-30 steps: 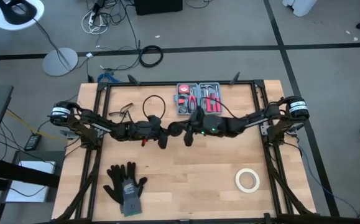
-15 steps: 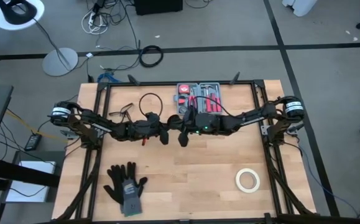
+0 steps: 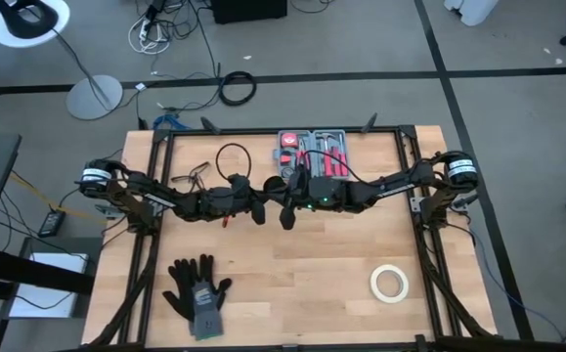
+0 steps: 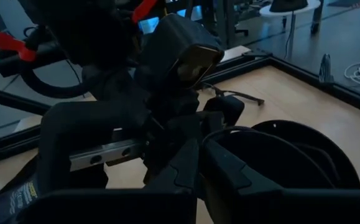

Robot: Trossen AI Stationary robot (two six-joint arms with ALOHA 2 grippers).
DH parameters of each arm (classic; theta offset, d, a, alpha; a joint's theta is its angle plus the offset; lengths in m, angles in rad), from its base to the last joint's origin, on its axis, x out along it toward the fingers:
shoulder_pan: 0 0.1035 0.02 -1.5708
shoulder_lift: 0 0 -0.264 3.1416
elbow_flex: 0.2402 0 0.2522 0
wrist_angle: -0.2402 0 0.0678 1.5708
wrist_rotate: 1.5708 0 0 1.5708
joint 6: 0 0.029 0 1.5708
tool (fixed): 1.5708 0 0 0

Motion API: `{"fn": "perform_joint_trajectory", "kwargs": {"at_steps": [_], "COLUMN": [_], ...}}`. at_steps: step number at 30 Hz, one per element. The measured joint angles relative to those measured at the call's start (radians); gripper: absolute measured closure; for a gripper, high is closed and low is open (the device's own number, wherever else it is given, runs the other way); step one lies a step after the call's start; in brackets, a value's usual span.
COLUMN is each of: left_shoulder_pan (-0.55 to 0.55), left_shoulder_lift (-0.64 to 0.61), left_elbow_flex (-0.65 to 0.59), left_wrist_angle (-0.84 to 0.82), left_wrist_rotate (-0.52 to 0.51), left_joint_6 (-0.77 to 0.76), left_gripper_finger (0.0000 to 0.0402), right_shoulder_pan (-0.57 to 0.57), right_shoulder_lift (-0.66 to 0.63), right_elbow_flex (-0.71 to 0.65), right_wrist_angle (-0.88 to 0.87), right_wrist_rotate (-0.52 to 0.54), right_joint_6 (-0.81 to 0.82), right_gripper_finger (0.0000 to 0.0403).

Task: Coil cords
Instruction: Coil the black wire onto the black spool

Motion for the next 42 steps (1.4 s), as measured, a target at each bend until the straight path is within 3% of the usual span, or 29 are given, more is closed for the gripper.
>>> {"fn": "perform_joint_trajectory", "kwargs": {"at_steps": [19,32,35,42], "left_shoulder_pan": [0.0,0.0,0.0,0.0], "left_shoulder_lift": [0.0,0.0,0.0,0.0], "left_elbow_flex": [0.001,0.001,0.001,0.001], "left_wrist_angle": [0.039,0.031,0.03,0.031], "left_wrist_rotate": [0.005,0.03,0.033,0.033], "left_joint_6": [0.0,0.025,0.031,0.045], "left_gripper_finger": [0.0401,0.0401,0.0401,0.0401], "right_shoulder_pan": [0.016,0.063,0.091,0.147], "right_shoulder_lift": [0.0,-0.039,-0.051,-0.052], "right_elbow_flex": [0.0,-0.002,-0.007,-0.153], "right_wrist_angle": [-0.065,-0.186,-0.224,-0.175], "right_wrist_rotate": [-0.019,0.013,0.042,0.144], "right_joint_6": [-0.012,-0.029,-0.032,0.093], "right_gripper_finger": [0.0333,0.0397,0.0397,0.0399]}}
